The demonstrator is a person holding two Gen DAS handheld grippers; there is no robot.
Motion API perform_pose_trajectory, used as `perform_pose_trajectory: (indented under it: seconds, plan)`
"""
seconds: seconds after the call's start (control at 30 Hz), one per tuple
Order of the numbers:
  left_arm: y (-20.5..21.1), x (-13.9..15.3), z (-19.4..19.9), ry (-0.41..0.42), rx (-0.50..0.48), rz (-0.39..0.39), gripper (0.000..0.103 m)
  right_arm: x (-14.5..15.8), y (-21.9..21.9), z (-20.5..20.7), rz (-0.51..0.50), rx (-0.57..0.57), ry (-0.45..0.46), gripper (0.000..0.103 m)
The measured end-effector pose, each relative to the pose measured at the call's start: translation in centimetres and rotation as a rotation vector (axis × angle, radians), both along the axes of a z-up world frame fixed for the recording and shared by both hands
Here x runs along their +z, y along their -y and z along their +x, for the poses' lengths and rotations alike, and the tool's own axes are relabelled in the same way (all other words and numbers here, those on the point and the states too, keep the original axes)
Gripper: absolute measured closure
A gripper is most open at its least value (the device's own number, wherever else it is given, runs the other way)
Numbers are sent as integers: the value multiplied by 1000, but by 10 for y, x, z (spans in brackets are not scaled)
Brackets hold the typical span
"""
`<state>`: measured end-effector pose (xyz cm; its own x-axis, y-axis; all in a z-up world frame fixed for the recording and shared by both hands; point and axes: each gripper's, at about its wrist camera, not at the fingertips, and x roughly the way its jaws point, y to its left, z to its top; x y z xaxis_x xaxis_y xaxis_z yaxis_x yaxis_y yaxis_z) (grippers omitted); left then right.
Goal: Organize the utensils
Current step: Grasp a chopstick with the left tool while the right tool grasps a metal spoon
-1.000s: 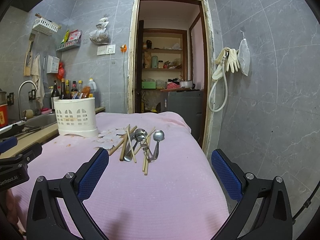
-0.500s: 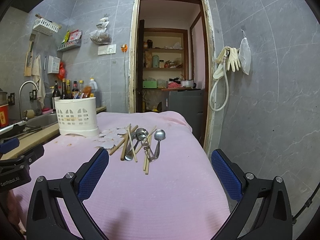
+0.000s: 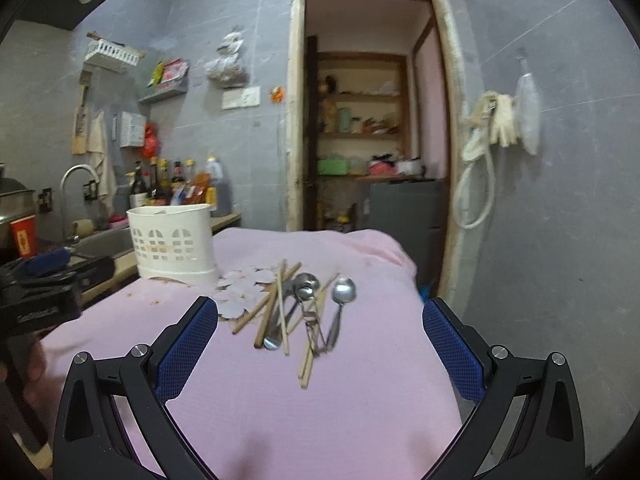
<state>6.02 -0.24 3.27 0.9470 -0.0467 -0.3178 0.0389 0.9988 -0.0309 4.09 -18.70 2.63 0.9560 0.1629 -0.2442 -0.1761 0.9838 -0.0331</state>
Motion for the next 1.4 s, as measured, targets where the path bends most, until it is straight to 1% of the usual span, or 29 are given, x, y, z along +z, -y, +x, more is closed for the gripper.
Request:
perform_pose_trajectory:
  seconds: [0.07, 0.2, 0.27, 0.33, 0.4, 0.53, 0.6, 0.63, 0.7, 0.73, 0.77, 0.8, 0.83, 0.9, 0.93, 0.97, 1.0, 1.03, 1.1, 1.2, 1.3, 1.4]
  plan:
    - [3, 1, 16, -31, -13, 15, 3, 4, 3, 20, -19, 24, -50, 0]
    - [13, 2, 51, -129, -88, 63, 3, 6, 15, 62, -15, 77, -156, 0]
    - [19, -1, 70, -193, -126, 67, 3, 7, 23, 82, -6, 88, -193, 0]
    - [24, -4, 88, -258, -171, 66, 3, 8, 29, 99, -1, 91, -220, 3]
    - [31, -9, 107, -321, -212, 77, 3, 6, 33, 117, -11, 92, -246, 14]
    - [44, -24, 143, -439, -292, 101, 5, 1, 35, 150, -55, 103, -311, 27]
    - [49, -32, 159, -499, -324, 106, 16, -4, 35, 164, -72, 111, -351, 39]
    - [53, -38, 169, -534, -340, 106, 19, -6, 35, 170, -79, 113, -367, 40]
    - [57, -46, 181, -584, -361, 104, 32, -11, 36, 180, -91, 115, -400, 44]
    - [59, -51, 189, -614, -375, 100, 36, -13, 37, 184, -96, 117, -410, 46]
    - [61, -55, 196, -639, -387, 96, 43, -14, 36, 187, -104, 119, -423, 49]
    - [63, -58, 201, -657, -396, 98, 48, -16, 35, 190, -112, 121, -433, 51]
    - [65, -61, 207, -678, -404, 100, 50, -18, 35, 193, -120, 126, -447, 51]
    - [67, -65, 216, -700, -412, 106, 58, -21, 33, 199, -132, 134, -467, 54]
    - [68, -66, 221, -699, -411, 114, 61, -23, 32, 201, -139, 137, -476, 54]
    - [69, -67, 226, -696, -411, 122, 68, -25, 31, 202, -145, 137, -483, 55]
    - [69, -66, 230, -696, -417, 123, 71, -26, 29, 204, -152, 137, -488, 56]
    - [69, -66, 236, -700, -420, 118, 73, -27, 28, 206, -160, 137, -494, 56]
    - [73, -69, 245, -708, -422, 117, 79, -30, 27, 210, -172, 137, -508, 56]
    - [76, -69, 257, -718, -423, 112, 85, -33, 25, 215, -189, 127, -520, 57]
    - [78, -69, 265, -727, -429, 110, 88, -37, 24, 221, -187, 124, -536, 59]
    - [80, -66, 282, -740, -417, 85, 88, -41, 23, 229, -173, 119, -564, 61]
